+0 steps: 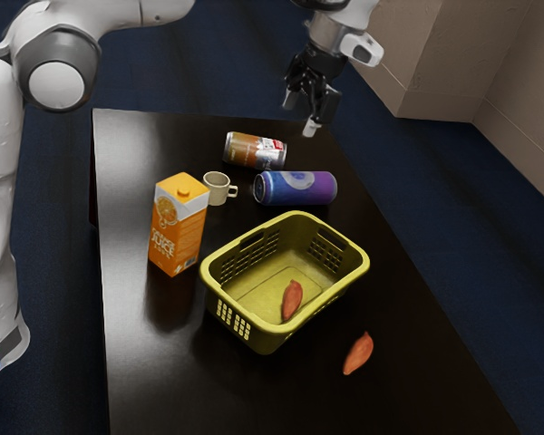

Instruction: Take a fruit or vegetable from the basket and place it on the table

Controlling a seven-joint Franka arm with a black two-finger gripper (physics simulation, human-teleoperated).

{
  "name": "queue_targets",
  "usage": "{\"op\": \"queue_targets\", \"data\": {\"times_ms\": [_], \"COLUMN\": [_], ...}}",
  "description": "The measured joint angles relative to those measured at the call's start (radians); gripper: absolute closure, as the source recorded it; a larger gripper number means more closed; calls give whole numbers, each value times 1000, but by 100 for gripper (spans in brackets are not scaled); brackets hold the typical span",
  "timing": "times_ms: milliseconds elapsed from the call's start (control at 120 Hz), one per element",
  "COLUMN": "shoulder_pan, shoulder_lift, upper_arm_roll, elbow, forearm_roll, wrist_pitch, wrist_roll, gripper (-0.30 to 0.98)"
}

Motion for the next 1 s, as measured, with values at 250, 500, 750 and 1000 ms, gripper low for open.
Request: {"op": "queue_targets", "data": {"times_ms": [250,500,750,1000], "shoulder_pan": [-42,-129,-206,-188], "shoulder_lift": [10,22,-215,-324], "upper_arm_roll": [-11,-27,-18,-19], "elbow": [6,5,-469,-695], "forearm_roll": [3,1,-95,-197], "wrist_pitch": [133,172,366,583], "wrist_roll": [-29,-53,-346,-642], "gripper": [0,0,0,0]}}
